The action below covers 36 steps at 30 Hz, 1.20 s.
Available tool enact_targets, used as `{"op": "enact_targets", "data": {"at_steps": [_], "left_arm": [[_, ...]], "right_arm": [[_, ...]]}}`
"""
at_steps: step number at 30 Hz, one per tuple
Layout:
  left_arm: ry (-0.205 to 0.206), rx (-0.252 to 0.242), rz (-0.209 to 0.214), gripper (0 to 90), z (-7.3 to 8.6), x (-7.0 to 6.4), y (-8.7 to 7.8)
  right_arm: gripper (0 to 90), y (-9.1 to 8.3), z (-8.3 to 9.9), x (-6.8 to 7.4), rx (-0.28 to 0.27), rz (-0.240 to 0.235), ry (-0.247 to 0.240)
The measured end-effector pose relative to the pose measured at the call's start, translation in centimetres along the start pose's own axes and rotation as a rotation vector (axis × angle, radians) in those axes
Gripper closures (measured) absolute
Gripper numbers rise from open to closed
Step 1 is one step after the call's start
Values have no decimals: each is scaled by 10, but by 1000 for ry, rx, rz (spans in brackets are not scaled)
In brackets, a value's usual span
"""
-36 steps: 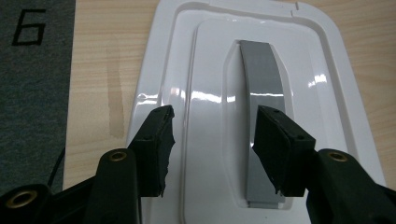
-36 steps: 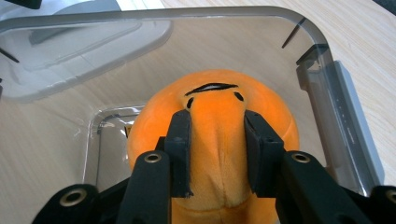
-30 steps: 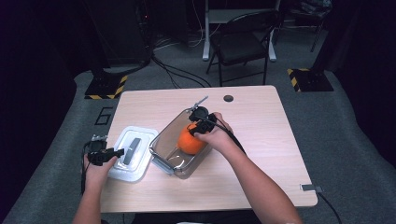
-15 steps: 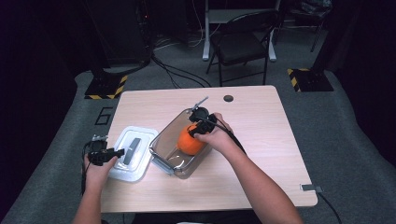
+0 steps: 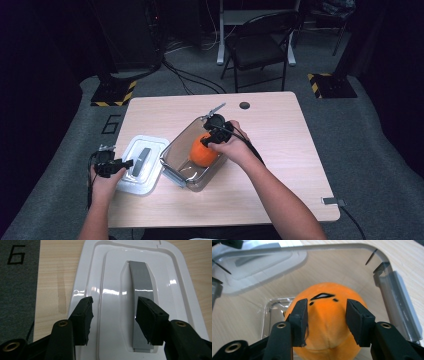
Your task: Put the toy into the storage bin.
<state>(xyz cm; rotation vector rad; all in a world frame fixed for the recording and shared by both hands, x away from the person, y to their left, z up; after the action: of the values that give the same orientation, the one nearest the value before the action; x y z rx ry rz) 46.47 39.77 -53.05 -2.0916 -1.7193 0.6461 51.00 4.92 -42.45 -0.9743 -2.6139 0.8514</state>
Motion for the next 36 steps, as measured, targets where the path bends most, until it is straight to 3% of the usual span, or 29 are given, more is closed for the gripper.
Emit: {"op": "enact_targets", "data": {"at_steps": [8,18,27,36], "left_arm": [[1,1,-3,466,0,0,0],[10,3,-1,466,0,-3,2],[29,5,-2,467,0,-10,3],[28,6,0,467,-2,-12,2]], "right_arm": [[518,-15,-7,-2,-53,-3,19],[513,-30,-4,-9,-91,14,4],[511,-46,0,-15,-129,11,26],[505,-67,5,-27,-173,58,46]]}}
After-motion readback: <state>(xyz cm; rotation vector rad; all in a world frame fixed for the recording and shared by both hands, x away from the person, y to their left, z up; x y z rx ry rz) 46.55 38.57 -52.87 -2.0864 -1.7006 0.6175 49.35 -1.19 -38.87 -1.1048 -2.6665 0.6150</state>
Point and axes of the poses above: each handheld gripper's, and its own axes: y roughly forward along the jaws, z roughly out of its underside, x roughly to its left, the point moved 6 cm from there along y, roughly forward along the jaws, and after that the axes turned 15 degrees about -x, right-handed, at the moved point
